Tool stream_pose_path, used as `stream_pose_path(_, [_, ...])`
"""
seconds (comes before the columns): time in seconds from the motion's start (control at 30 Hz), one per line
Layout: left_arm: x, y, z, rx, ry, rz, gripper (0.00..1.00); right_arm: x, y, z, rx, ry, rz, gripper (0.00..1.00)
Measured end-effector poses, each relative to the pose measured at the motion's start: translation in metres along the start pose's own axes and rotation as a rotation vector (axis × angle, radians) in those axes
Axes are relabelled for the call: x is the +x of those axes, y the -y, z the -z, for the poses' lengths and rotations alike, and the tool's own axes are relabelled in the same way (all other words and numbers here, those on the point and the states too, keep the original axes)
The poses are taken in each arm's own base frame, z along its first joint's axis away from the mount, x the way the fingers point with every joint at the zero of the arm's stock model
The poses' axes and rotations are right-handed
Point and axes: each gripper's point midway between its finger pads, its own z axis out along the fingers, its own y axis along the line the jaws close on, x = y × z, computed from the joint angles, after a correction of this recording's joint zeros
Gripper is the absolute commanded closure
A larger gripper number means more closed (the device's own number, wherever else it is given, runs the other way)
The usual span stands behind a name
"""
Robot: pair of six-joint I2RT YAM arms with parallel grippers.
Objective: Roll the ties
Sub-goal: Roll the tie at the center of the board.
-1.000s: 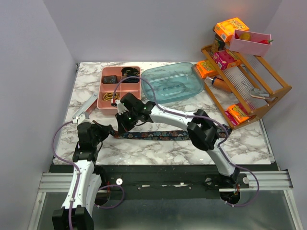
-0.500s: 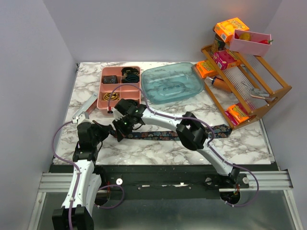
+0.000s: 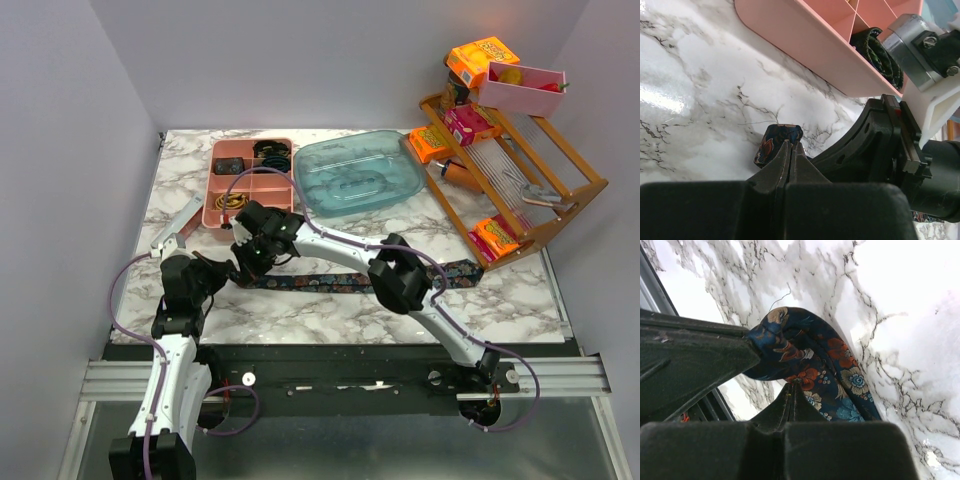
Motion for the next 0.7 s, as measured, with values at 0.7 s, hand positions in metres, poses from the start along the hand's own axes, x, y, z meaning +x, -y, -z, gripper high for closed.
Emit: stream_pose_path(0.7, [-0.001,0.001,0.000,0.004,0.005,-0.001,1.00,0.009,0.007,-0.019,-0.021,-0.040,-0.008,0.99])
